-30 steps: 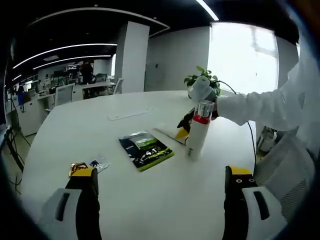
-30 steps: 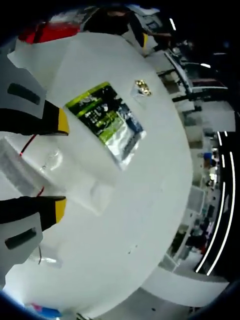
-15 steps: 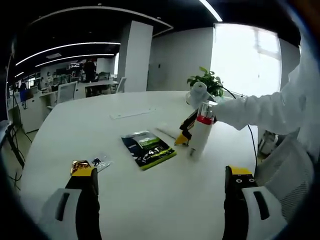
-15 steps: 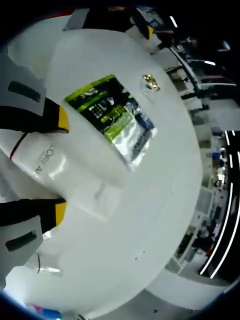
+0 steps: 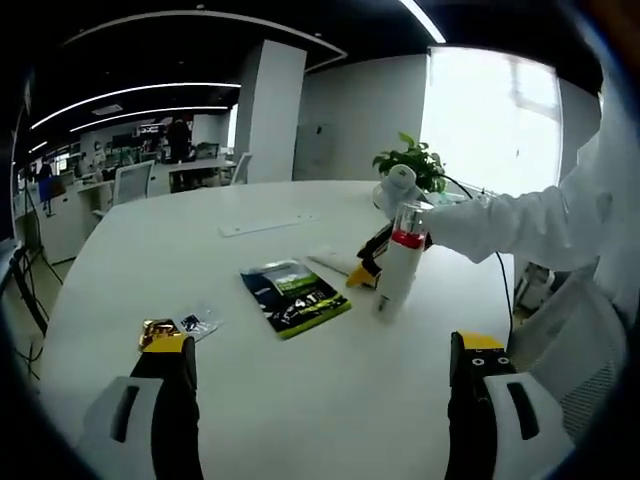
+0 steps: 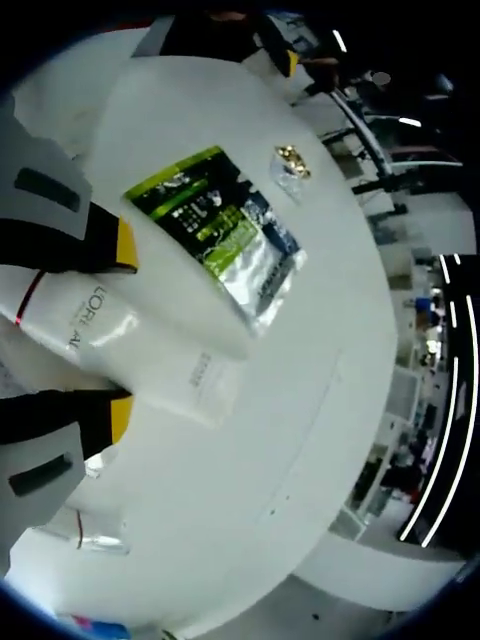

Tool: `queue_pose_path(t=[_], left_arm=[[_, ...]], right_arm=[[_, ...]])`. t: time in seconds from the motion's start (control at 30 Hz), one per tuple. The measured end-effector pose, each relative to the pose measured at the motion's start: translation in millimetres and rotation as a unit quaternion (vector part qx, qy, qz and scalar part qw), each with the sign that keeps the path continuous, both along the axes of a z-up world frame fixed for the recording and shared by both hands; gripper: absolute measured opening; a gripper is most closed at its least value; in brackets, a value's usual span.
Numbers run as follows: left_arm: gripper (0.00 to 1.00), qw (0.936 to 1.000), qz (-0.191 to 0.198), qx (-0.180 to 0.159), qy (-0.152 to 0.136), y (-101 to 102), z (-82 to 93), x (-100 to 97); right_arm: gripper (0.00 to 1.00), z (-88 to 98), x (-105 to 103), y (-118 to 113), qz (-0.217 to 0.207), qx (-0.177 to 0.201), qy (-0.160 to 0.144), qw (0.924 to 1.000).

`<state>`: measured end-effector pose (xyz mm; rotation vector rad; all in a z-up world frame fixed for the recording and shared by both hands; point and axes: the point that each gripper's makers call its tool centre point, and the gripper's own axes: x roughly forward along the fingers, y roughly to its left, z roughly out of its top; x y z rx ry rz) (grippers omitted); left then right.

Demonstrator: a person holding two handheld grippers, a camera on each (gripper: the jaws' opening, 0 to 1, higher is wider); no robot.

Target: Arrange the skincare products in the storage area until every visible bottle or jar stands upright without overlapping.

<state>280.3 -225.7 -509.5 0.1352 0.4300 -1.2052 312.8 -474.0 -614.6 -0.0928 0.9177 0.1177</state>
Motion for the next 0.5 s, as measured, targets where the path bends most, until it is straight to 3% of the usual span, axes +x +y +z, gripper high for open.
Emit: queue_pose_path(t=[0.5], left_arm=[[0.99, 1.0000, -0.001, 0.001, 0.002, -0.9, -0.3, -0.6]], right_arm=[[0.28, -0.7, -4.5, 0.6, -0.026, 0.008, -0.015, 0.9995]])
